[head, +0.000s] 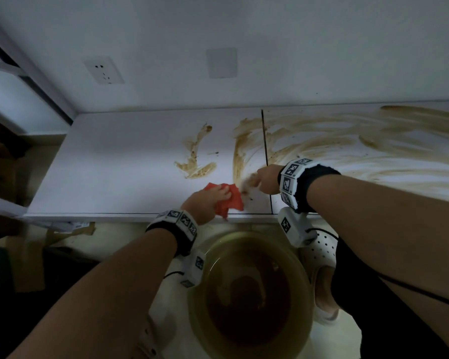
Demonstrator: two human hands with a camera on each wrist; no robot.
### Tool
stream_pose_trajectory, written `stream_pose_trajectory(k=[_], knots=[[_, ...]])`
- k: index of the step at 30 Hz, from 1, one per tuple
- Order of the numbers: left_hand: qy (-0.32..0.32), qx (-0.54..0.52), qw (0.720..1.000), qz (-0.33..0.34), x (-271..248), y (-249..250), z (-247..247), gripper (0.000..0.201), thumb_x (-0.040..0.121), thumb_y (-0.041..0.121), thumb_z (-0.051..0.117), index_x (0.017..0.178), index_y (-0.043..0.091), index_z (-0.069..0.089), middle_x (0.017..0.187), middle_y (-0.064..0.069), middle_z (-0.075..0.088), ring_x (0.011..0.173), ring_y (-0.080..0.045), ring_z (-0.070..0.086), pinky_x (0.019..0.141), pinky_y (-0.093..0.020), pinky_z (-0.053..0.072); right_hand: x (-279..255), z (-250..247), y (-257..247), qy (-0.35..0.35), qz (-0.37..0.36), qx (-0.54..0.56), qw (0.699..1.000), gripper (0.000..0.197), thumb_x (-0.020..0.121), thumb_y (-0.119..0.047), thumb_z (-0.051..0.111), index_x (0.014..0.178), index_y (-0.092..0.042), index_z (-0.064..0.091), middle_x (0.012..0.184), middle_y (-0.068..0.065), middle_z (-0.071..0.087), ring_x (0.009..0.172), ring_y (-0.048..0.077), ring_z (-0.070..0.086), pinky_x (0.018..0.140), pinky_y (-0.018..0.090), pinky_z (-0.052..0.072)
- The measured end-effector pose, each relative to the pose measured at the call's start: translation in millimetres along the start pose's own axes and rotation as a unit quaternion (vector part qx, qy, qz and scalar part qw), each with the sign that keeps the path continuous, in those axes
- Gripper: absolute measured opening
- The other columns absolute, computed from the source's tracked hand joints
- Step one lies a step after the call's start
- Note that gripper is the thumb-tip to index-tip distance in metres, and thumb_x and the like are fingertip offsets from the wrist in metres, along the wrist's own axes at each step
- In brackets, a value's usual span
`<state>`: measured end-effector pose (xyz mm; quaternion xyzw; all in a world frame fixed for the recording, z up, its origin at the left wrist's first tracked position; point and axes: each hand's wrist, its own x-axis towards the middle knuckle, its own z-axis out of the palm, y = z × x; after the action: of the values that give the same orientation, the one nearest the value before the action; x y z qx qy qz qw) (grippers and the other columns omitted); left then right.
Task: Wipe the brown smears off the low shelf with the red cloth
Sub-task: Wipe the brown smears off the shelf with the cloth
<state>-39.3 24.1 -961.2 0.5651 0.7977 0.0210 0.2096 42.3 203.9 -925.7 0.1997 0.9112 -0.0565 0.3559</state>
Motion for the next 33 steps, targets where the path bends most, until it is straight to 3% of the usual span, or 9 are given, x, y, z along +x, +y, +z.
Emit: stream_pose_trajectory(k=[2,4,8,14,17,23,27,30,33], knots=[[-0.007,-0.013,1.0,-0.006,-13,-19,-2,0.049,0.095,0.011,0.051,0.142,0.022,0.042,0.151,0.001,0.036,0.139,-0.02,0.036,0.116,-0.033,0.029,7,5,7,-0.027,0.013,-0.018,0.999,0.038,0.094,-0.011,0.05,0.131,-0.008,0.054,0.139,0.012,0.05,0.127,0.029,0.049,0.106,0.038,0.041],[0.015,-0.046,0.996,-0.075,-26,-38,-5,0.051,0.095,0.008,0.05,0.142,0.022,0.042,0.149,-0.001,0.039,0.135,-0.023,0.042,0.115,-0.032,0.031,7,8,11,-0.016,0.001,-0.017,1.0,0.037,0.096,-0.01,0.044,0.132,-0.005,0.053,0.14,0.014,0.048,0.128,0.031,0.048,0.105,0.037,0.04],[0.027,-0.034,0.985,-0.169,-21,-42,-6,0.055,0.095,0.007,0.047,0.147,0.017,0.034,0.154,-0.002,0.03,0.138,-0.022,0.036,0.114,-0.034,0.031,5,15,21,-0.022,-0.012,-0.024,0.999,0.036,0.097,-0.013,0.04,0.13,-0.012,0.055,0.14,0.01,0.048,0.126,0.029,0.049,0.104,0.039,0.043],[0.031,-0.018,0.994,-0.107,18,0,-7,0.049,0.095,0.014,0.046,0.143,0.014,0.036,0.151,-0.001,0.031,0.139,-0.02,0.032,0.109,-0.033,0.034,6,21,35,-0.005,-0.02,-0.021,1.0,0.038,0.097,-0.01,0.037,0.131,-0.01,0.053,0.14,0.011,0.048,0.126,0.029,0.05,0.106,0.037,0.042],[0.011,-0.015,0.998,-0.063,33,21,-8,0.053,0.096,0.013,0.045,0.148,0.016,0.031,0.156,-0.001,0.024,0.144,-0.018,0.022,0.114,-0.032,0.028,4,20,38,-0.004,-0.015,-0.028,0.999,0.039,0.096,-0.012,0.042,0.135,-0.013,0.05,0.143,0.009,0.045,0.13,0.028,0.045,0.107,0.036,0.039],[-0.032,0.028,0.998,0.056,18,27,-7,0.048,0.095,0.017,0.051,0.142,0.018,0.041,0.15,-0.001,0.038,0.136,-0.021,0.039,0.113,-0.032,0.033,6,20,39,-0.002,-0.017,0.0,1.0,0.038,0.092,-0.012,0.049,0.13,-0.012,0.055,0.138,0.011,0.051,0.125,0.03,0.05,0.105,0.042,0.043],[-0.017,-0.035,0.999,0.007,-6,-11,-12,0.047,0.091,0.008,0.057,0.137,0.018,0.05,0.141,-0.006,0.049,0.127,-0.026,0.051,0.112,-0.03,0.035,13,21,40,-0.009,-0.025,-0.018,0.999,0.037,0.096,-0.01,0.04,0.131,-0.01,0.054,0.14,0.011,0.048,0.126,0.03,0.05,0.105,0.039,0.042],[0.006,-0.052,0.995,-0.09,-4,-25,-8,0.049,0.094,0.006,0.051,0.137,0.03,0.046,0.148,-0.001,0.041,0.135,-0.024,0.042,0.115,-0.035,0.031,20,23,41,-0.023,-0.018,-0.039,0.999,0.04,0.094,-0.011,0.047,0.134,-0.012,0.051,0.144,0.01,0.044,0.13,0.03,0.045,0.108,0.04,0.039],[-0.007,-0.001,0.996,-0.09,17,2,-9,0.054,0.095,0.006,0.043,0.147,0.021,0.034,0.155,0.0,0.029,0.141,-0.021,0.032,0.116,-0.033,0.026,22,24,45,-0.022,-0.013,-0.05,0.998,0.041,0.095,-0.017,0.048,0.136,-0.016,0.05,0.145,0.006,0.042,0.13,0.028,0.044,0.107,0.037,0.038]])
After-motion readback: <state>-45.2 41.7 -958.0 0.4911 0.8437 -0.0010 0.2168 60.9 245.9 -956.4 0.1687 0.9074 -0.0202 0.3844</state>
